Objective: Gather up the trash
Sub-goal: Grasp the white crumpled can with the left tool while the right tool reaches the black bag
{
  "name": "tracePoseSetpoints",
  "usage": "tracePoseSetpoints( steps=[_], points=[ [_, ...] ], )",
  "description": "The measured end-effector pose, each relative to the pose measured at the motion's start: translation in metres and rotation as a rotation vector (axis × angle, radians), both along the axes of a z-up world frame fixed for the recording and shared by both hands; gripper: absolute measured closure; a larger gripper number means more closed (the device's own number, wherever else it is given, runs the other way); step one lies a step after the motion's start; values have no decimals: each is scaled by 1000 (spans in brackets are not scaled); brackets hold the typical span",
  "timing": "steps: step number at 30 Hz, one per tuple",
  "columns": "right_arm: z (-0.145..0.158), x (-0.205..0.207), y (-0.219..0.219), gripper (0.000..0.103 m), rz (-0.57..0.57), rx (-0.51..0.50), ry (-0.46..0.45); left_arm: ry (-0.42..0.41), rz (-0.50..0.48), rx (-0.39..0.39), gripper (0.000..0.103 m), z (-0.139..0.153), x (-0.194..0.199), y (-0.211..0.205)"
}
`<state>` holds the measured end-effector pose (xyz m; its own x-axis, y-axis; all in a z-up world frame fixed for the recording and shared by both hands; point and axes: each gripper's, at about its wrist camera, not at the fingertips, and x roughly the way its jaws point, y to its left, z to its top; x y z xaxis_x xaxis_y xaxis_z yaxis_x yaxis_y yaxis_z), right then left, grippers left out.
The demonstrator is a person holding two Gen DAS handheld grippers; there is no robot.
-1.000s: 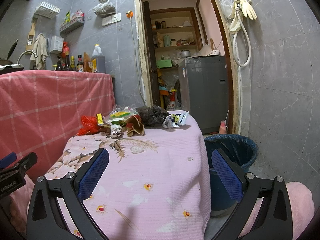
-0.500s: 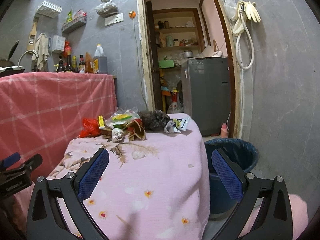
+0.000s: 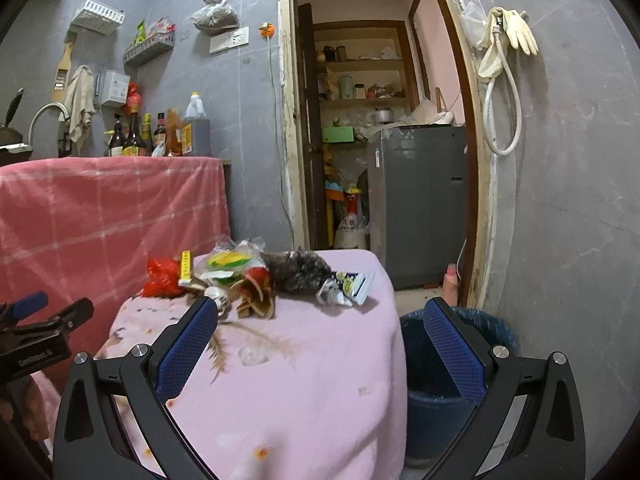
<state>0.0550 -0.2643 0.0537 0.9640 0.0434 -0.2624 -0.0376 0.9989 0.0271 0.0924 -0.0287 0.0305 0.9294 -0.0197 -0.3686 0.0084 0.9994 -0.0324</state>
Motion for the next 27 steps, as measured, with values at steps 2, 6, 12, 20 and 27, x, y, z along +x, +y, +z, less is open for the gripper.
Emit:
tracePoseSetpoints(
  steps=[2, 6, 12, 20, 27],
  points=[
    [2, 8, -4, 0, 4, -10, -3, 19, -8, -9, 2, 0, 13, -2],
    [8, 31, -15, 0, 23, -28, -9, 51, -31, -8, 2, 0, 37, -9],
    [7, 78, -25, 0, 81, -46, 25, 99, -76, -23, 2, -7, 71, -17],
    [1, 138, -24, 1, 147, -85, 62, 196, -136, -54, 7, -13, 118, -24],
    [-19, 172, -21, 23, 207, -58, 170, 308, -204, -54, 33, -23, 148, -36]
  ],
)
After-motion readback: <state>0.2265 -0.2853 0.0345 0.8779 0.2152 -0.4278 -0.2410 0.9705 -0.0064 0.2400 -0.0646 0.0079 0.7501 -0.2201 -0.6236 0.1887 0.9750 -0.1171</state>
